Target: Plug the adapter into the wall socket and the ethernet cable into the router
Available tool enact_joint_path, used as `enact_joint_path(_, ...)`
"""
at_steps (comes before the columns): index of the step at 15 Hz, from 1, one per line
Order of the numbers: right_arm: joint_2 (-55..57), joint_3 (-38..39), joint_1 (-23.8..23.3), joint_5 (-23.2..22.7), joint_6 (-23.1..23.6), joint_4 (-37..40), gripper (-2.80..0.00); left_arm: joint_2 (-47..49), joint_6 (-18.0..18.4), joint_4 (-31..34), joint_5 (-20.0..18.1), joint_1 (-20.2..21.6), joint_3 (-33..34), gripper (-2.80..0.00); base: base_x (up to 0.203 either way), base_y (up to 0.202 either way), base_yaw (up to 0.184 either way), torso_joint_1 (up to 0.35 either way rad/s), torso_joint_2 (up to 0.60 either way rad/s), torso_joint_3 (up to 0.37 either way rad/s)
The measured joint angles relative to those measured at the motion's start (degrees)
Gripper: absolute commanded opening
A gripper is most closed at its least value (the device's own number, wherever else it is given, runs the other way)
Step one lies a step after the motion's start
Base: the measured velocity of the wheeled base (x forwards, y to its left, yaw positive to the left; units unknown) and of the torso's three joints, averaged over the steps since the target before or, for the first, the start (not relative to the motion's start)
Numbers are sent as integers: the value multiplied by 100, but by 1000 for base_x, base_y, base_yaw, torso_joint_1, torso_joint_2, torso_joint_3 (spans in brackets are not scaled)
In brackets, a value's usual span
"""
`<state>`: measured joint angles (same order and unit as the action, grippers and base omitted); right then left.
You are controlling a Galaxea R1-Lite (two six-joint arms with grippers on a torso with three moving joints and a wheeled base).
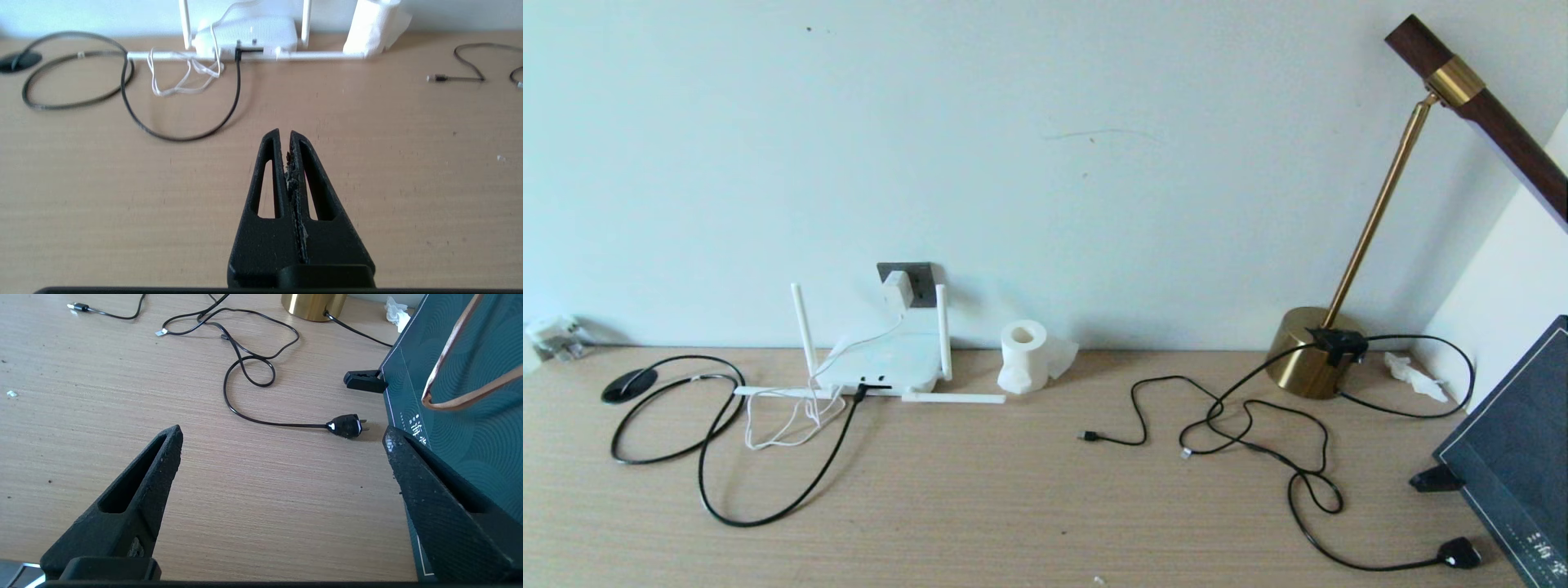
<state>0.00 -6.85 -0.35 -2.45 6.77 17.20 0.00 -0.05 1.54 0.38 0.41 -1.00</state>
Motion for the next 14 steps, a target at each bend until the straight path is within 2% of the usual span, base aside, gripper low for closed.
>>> enact_joint_path(2, 0, 2, 0, -33, 61, 0, 0, 0, 10, -239, 2, 0, 68, -280, 0, 0, 0, 0, 0, 0)
enact_joint_path(7, 0, 11, 0, -29, 79, -11, 0, 0, 15, -248, 3, 0, 97, -280, 0, 0, 0, 0, 0, 0)
enact_joint_path(10, 0, 16, 0, -7, 267, -15, 0, 0, 21, -167, -3, 0, 78, -280, 0, 0, 0, 0, 0, 0)
enact_joint_path(14, 0, 21, 0, 13, -161, -20, 0, 0, 23, -161, -5, 0, 75, -280, 0, 0, 0, 0, 0, 0)
